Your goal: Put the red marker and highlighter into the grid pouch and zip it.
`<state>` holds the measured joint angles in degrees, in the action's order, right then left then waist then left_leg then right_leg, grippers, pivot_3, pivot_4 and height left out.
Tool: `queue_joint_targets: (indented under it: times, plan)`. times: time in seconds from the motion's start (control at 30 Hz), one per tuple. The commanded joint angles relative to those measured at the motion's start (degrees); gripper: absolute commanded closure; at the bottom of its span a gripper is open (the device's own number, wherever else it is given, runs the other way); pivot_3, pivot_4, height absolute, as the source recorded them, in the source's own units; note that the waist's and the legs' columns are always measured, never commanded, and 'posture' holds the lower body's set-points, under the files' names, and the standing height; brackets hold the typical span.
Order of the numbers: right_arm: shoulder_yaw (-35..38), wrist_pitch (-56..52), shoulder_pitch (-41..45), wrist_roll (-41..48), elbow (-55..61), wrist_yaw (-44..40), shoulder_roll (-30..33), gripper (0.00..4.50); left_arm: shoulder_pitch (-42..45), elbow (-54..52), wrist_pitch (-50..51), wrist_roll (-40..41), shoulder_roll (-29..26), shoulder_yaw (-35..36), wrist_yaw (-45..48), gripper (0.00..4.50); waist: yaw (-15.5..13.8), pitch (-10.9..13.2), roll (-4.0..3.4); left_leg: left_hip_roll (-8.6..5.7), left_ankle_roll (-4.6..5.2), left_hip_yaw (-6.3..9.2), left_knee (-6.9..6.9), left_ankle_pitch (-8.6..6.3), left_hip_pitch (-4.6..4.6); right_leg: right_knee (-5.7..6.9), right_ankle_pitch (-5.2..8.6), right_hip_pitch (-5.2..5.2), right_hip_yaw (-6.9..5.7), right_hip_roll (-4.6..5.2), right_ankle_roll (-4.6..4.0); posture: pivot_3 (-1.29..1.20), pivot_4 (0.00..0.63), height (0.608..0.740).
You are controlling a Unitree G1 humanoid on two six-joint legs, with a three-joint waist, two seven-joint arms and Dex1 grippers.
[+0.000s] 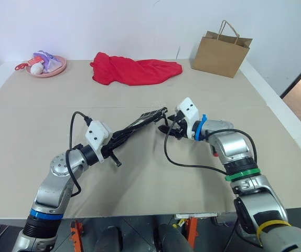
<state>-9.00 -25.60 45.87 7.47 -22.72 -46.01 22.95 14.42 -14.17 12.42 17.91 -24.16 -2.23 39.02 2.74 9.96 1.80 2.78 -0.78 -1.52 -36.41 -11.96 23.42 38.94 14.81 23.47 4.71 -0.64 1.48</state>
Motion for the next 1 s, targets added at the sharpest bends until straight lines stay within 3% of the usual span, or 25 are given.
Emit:
queue_joint_targets:
  times: [0.03,0.17,0.57,1.0]
  plan:
    - [0.3,1.5,1.5,0.4,2.1,-1.5,0.0,2.71,-0.1,-2.4,-0.4,0.0,-0.1,0.3,-0.3,4.5,0.0,0.0,0.0,0.0,0.0,0.0,0.0,0.0,-0.01,0.0,0.0,-0.01,0.0,0.0,0.0,0.0,0.15,0.74]
    - [0.0,1.4,0.6,0.8,4.4,-3.8,0.5,4.43,0.0,-2.0,-0.7,-0.3,-0.2,0.2,-0.3,4.5,0.0,0.0,0.0,0.01,0.0,0.0,0.0,0.0,-0.02,0.01,0.0,0.0,0.0,-0.02,0.0,0.0,0.15,0.74]
    - [-4.7,-1.7,-3.8,1.1,14.7,-10.9,1.8,4.43,1.3,0.3,-1.9,-1.2,0.7,-0.7,0.7,4.5,0.0,0.0,0.0,0.01,0.0,0.02,0.0,0.0,-0.01,0.0,0.01,-0.01,-0.03,-0.02,0.0,0.0,0.15,0.74]
    - [-3.9,-1.8,-1.7,1.1,14.5,-8.4,-1.4,4.43,2.4,1.8,-2.7,-1.0,0.9,-1.2,2.5,4.5,0.0,0.0,0.0,0.03,0.0,0.03,-0.01,0.0,-0.02,0.01,0.11,-0.01,-0.04,-0.03,0.17,0.0,0.15,0.74]
